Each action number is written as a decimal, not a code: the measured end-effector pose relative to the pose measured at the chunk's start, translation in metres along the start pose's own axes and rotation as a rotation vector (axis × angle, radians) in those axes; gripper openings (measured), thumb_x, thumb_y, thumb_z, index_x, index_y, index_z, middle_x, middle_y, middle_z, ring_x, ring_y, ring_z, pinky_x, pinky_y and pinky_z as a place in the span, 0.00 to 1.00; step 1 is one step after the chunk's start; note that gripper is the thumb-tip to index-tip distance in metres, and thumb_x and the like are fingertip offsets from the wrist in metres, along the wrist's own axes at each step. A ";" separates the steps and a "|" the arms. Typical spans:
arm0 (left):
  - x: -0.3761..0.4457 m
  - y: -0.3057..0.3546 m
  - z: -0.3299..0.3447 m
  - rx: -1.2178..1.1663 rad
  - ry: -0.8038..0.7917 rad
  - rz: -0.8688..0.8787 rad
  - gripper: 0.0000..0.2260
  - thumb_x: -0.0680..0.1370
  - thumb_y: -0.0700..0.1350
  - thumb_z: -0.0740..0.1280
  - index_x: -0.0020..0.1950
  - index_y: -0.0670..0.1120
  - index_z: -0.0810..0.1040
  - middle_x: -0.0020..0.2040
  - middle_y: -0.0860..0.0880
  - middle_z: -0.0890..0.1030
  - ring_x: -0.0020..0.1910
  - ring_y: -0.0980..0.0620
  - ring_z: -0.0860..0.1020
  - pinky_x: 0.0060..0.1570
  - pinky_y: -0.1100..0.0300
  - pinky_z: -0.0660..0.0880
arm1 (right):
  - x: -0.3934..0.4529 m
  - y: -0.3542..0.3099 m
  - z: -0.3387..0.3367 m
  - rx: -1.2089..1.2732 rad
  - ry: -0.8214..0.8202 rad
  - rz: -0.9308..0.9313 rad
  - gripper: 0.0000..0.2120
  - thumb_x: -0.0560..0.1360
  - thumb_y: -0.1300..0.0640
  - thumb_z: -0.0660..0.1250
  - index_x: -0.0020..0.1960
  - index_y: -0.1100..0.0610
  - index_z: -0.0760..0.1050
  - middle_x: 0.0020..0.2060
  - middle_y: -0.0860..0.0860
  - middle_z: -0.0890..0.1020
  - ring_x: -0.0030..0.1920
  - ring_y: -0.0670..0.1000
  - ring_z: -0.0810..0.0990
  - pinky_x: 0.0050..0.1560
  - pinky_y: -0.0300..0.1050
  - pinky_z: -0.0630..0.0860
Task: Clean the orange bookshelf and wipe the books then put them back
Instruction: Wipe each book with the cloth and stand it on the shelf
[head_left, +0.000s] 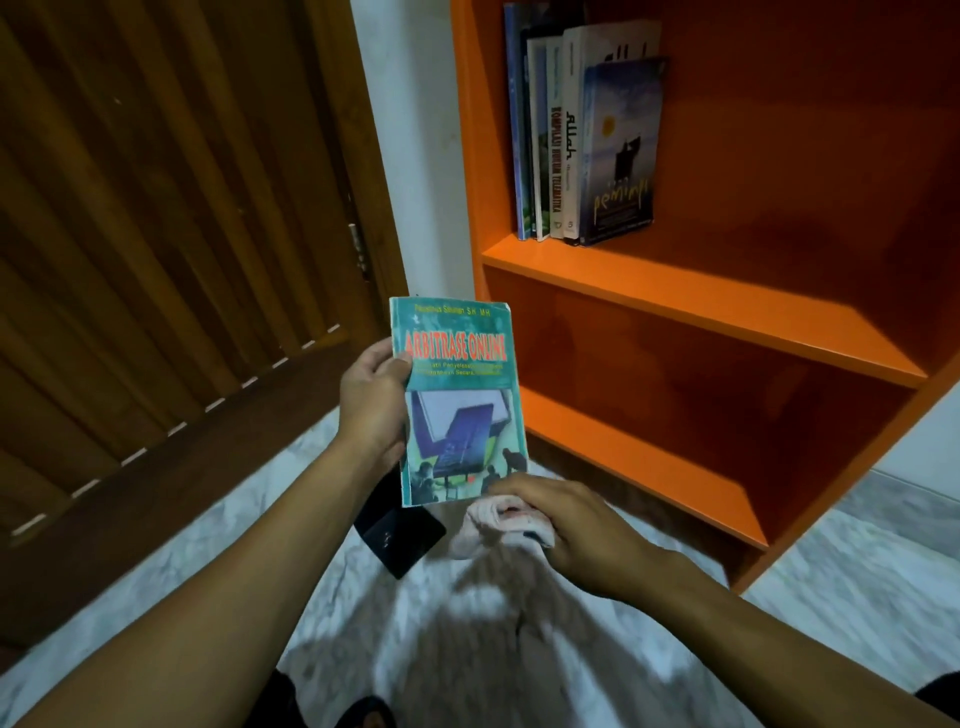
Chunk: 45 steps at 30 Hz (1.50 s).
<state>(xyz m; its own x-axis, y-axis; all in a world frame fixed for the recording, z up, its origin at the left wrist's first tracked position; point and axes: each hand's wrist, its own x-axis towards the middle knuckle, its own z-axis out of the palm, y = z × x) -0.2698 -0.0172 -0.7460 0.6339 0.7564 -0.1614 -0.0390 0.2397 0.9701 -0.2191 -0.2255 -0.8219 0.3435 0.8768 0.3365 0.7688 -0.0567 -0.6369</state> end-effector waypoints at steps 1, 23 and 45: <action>-0.002 -0.001 0.002 0.016 -0.005 0.017 0.10 0.83 0.39 0.61 0.64 0.42 0.75 0.56 0.39 0.83 0.53 0.39 0.83 0.54 0.42 0.80 | 0.002 -0.001 -0.005 0.086 0.009 0.068 0.12 0.76 0.59 0.64 0.58 0.50 0.75 0.49 0.42 0.82 0.49 0.45 0.81 0.48 0.48 0.77; -0.039 -0.027 0.049 -0.168 -0.294 -0.135 0.10 0.81 0.35 0.64 0.60 0.42 0.80 0.49 0.37 0.85 0.46 0.41 0.84 0.52 0.46 0.80 | 0.041 0.010 -0.011 -0.022 0.420 0.147 0.40 0.72 0.77 0.63 0.77 0.47 0.62 0.78 0.40 0.57 0.79 0.43 0.45 0.79 0.59 0.44; -0.006 0.017 -0.005 -0.027 -0.115 0.113 0.10 0.83 0.41 0.62 0.62 0.47 0.78 0.53 0.44 0.85 0.49 0.44 0.85 0.50 0.46 0.82 | 0.002 0.014 0.002 0.212 0.170 0.307 0.05 0.81 0.57 0.60 0.50 0.50 0.74 0.41 0.42 0.77 0.41 0.38 0.76 0.43 0.44 0.71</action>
<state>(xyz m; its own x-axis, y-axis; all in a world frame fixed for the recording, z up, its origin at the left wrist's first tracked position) -0.2777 -0.0142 -0.7293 0.7081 0.7055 -0.0280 -0.1352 0.1744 0.9753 -0.2083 -0.2235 -0.8315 0.6375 0.7422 0.2065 0.4942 -0.1883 -0.8487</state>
